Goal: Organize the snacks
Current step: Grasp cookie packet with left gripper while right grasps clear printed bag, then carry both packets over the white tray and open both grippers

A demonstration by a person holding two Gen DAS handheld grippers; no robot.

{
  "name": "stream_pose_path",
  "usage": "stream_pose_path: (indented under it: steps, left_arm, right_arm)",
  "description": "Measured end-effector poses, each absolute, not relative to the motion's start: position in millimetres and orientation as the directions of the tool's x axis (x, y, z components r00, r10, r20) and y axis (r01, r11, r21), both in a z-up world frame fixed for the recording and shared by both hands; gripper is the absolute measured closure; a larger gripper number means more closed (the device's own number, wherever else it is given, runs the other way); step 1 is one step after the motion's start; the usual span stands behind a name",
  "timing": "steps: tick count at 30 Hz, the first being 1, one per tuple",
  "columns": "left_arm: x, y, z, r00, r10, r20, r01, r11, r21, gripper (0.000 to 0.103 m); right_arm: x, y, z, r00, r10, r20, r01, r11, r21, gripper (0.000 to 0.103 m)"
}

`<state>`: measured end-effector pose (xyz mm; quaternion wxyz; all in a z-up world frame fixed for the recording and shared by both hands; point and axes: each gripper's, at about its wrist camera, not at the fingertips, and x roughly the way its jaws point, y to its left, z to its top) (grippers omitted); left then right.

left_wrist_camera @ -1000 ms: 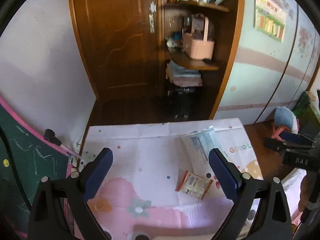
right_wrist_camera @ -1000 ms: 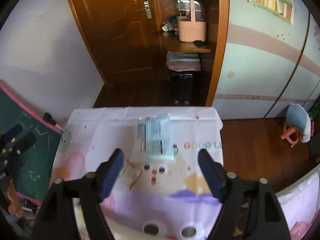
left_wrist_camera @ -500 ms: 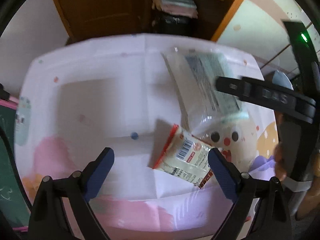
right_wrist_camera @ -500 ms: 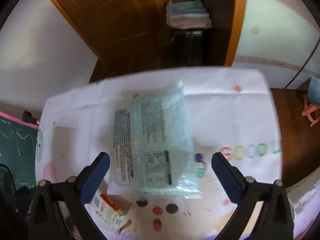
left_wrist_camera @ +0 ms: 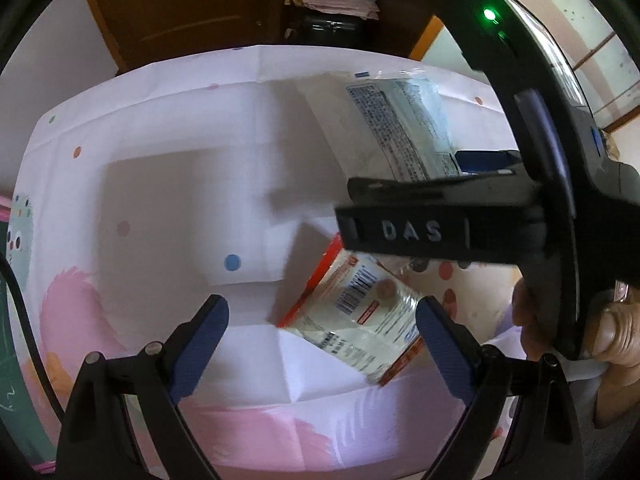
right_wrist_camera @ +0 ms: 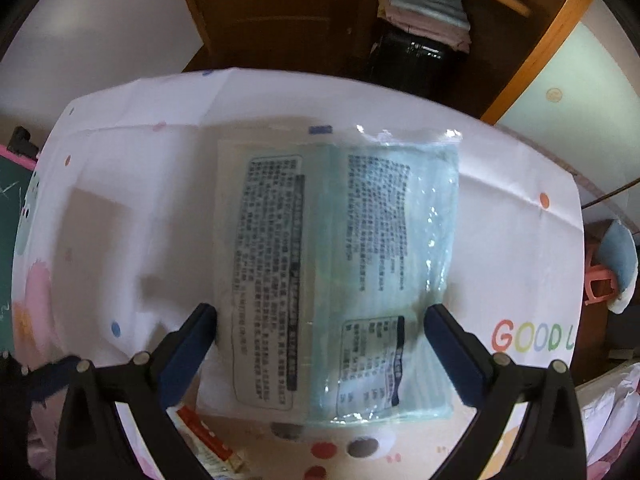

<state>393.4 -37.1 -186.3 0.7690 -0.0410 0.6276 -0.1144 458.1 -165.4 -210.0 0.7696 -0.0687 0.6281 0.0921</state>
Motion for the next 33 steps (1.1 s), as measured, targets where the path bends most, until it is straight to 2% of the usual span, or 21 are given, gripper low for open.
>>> stream_pose_path:
  steps: [2,7,13,17,20,21,22,27,33]
  left_arm:
    - [392.3,-43.1,-186.3,0.174,-0.243,-0.954,0.153,0.964,-0.218,0.008]
    - [390.4,-60.7,-192.2,0.130,-0.243,-0.961,0.208,0.955,-0.213,0.008]
    - [395.7,-64.9,-209.6,0.073,-0.209,-0.975,0.102,0.974,-0.201,0.009]
    - [397.9,-72.6,-210.8,0.095,-0.150,-0.984,0.092,0.986,-0.141,0.010]
    - [391.5,-79.7,-208.4,0.138,-0.066,-0.988,0.120,0.992,-0.050,0.033]
    - [390.4,-80.2,-204.1,0.152,-0.065,-0.986,0.126,0.991,-0.046,0.050]
    - [389.4,-77.4,-200.9,0.149,-0.101,-0.984,0.124,0.989,-0.083,0.057]
    - [391.9,-60.8,-193.5,0.190,-0.163,-0.968,0.104,0.984,-0.145,0.058]
    - [378.4,-47.1,-132.2,0.311,-0.184,-0.932,0.110,0.981,-0.157,0.058]
  right_arm:
    - [451.6,-176.2,-205.4,0.199,0.070,-0.978,-0.230,0.973,0.023,0.008]
    - [437.8,-207.5,-203.4,0.203,0.091,-0.975,-0.200,0.979,0.050,0.011]
    - [429.1,-230.9,-200.3,0.215,0.105,-0.971,-0.151,0.986,0.073,0.013]
    - [423.4,-238.3,-199.9,0.218,0.114,-0.969,-0.140,0.986,0.085,0.014]
    - [417.8,-243.9,-198.9,0.212,0.120,-0.970,-0.138,0.986,0.092,0.014]
    - [418.0,-245.8,-199.2,0.211,0.122,-0.970,-0.136,0.986,0.095,0.015]
    - [416.5,-248.3,-199.0,0.210,0.124,-0.970,-0.133,0.986,0.097,0.015]
    - [408.4,-256.6,-194.8,0.222,0.141,-0.965,-0.124,0.986,0.115,0.020]
    - [392.4,-258.4,-176.9,0.248,0.154,-0.956,-0.132,0.983,0.124,0.028]
